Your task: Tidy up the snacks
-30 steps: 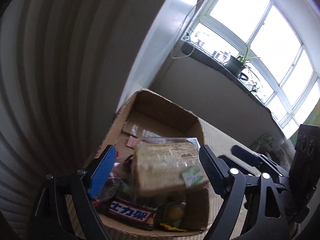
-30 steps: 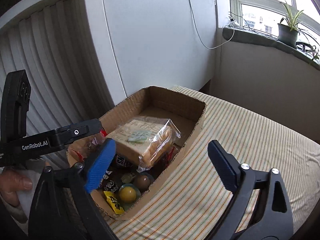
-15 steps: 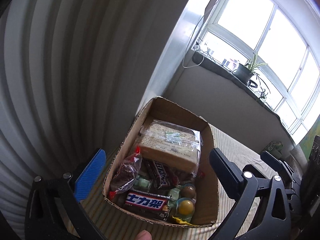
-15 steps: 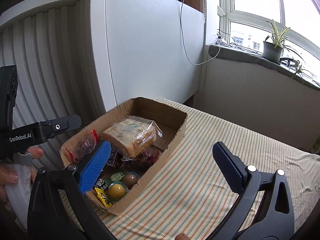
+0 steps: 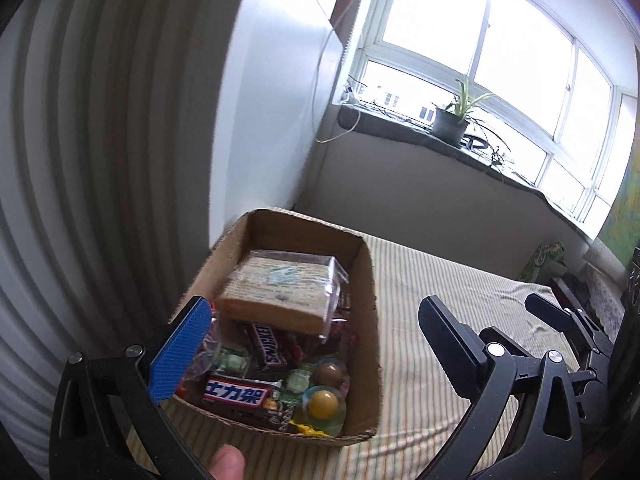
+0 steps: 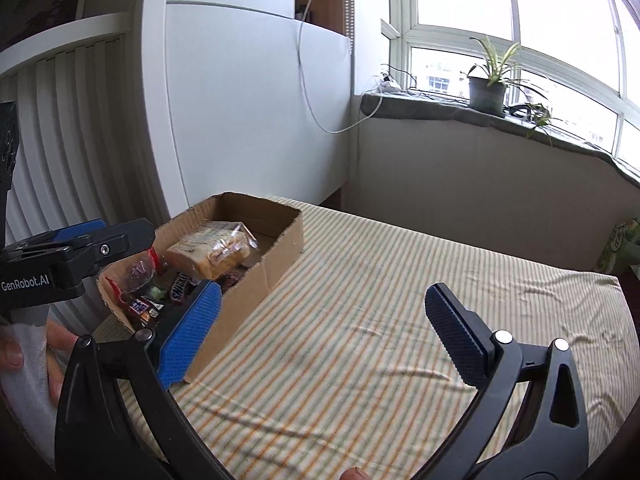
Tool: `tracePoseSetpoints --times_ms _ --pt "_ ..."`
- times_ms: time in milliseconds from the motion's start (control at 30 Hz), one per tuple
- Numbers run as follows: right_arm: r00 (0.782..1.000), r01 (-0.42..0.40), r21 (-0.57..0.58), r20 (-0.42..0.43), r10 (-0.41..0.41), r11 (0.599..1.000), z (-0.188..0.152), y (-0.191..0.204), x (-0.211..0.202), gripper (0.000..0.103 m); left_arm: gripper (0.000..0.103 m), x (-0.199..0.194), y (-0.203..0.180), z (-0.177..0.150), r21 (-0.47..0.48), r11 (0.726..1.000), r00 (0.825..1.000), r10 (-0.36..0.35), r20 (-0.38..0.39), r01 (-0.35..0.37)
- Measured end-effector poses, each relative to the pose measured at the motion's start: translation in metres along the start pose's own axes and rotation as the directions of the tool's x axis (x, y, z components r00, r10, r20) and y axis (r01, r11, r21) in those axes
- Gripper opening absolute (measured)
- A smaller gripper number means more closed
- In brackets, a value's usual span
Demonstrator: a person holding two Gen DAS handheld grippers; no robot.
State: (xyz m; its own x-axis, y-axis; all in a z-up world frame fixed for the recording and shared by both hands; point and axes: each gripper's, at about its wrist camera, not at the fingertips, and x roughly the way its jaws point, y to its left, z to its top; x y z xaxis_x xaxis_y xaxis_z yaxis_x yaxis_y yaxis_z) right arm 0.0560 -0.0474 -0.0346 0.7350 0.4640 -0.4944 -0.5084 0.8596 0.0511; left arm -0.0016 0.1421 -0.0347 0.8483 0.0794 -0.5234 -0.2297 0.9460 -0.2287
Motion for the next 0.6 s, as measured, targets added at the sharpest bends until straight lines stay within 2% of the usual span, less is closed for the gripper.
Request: tracePoseSetpoints --times_ms 100,233,367,467,600 --pt "0.997 0.071 0.058 0.003 -0.071 0.996 -0.016 -0.038 -0.021 0.103 0.103 0.001 -0.035 -0.006 0.056 0.998 1.0 -0.013 0.005 0.013" --pt "0.981 0.192 0.12 -0.007 -0.193 0.974 -0.036 -0.089 -0.054 0.103 0.103 0.007 -0.085 -0.017 0.102 0.989 0.994 -0.108 -0.033 0.111" --pt "0.956 0.291 0.165 -0.005 -0.294 0.942 -0.045 -0.129 -0.092 0.103 0.103 0.006 -0.132 -0.025 0.139 0.972 0.981 -0.186 -0.056 0.192" --pt "0.936 0.343 0.185 0.015 -0.352 0.921 -0.044 -0.146 -0.12 0.103 0.103 -0.002 -0.162 -0.028 0.185 0.964 0.981 -0.188 -0.046 0.193" --pt "0.924 0.366 0.206 0.036 -0.381 0.908 -0.039 -0.154 -0.138 0.103 0.103 -0.017 -0.183 -0.029 0.238 0.952 0.981 -0.19 -0.026 0.191"
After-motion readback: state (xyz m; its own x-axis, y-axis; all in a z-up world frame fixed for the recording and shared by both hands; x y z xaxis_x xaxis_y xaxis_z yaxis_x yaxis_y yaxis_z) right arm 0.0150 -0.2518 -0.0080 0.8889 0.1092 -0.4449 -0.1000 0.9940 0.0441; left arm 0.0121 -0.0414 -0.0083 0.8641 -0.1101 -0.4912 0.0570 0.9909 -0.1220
